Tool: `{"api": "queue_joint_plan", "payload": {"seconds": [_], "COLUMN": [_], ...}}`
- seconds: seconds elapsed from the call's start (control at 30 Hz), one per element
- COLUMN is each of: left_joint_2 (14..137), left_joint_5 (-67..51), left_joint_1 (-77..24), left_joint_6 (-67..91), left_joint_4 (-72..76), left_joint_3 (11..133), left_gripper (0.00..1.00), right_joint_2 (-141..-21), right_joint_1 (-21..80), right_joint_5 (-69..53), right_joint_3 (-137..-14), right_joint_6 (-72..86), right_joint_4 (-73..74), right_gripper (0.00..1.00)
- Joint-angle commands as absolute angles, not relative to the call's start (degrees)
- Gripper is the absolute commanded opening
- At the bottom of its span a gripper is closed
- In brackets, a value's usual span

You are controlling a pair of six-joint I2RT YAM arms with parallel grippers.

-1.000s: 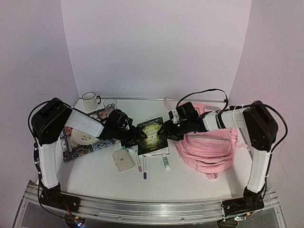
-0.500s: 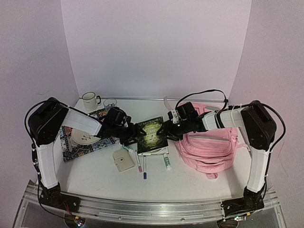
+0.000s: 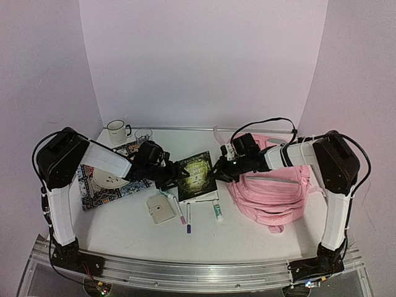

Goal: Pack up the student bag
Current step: Pick up the book from the center of the board.

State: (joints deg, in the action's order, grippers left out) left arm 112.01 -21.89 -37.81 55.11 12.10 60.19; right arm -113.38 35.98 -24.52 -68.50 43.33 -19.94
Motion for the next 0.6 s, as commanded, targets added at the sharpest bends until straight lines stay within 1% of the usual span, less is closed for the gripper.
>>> {"api": "queue_joint_plan", "payload": {"seconds": [0.0, 0.13, 0.17, 0.3, 0.43, 0.57], "left_joint_2": [109.73, 109.71, 109.64, 109.37, 108.58, 108.02], "left_joint_5": [-21.95, -21.89, -21.81, -21.73, -21.99, -23.16], "left_joint_1": [-37.26, -37.0, -36.88, -36.26, -35.62, -35.37], "left_joint_6": [54.53, 54.58, 54.6, 54.84, 55.11, 55.69], "left_joint_4": [14.89, 14.98, 14.97, 15.01, 15.43, 16.58], "left_joint_3": [59.6, 59.11, 58.98, 58.34, 57.67, 57.42], "left_gripper": [0.72, 0.72, 0.72, 0.72, 0.74, 0.83], "right_joint_2": [-112.27, -112.33, -112.21, -111.33, -110.28, -110.03], "right_joint_1": [35.75, 35.47, 35.3, 34.34, 33.16, 32.15], "right_joint_5": [-28.34, -29.16, -29.31, -30.78, -33.99, -37.48], "right_joint_3": [-67.82, -67.3, -67.08, -65.11, -62.47, -59.55], "right_joint_6": [44.55, 45.37, 45.58, 47.07, 49.86, 53.94], "right_joint_4": [-24.11, -25.38, -25.67, -28.16, -33.17, -41.36], "right_gripper": [0.15, 0.02, 0.01, 0.0, 0.0, 0.0]}}
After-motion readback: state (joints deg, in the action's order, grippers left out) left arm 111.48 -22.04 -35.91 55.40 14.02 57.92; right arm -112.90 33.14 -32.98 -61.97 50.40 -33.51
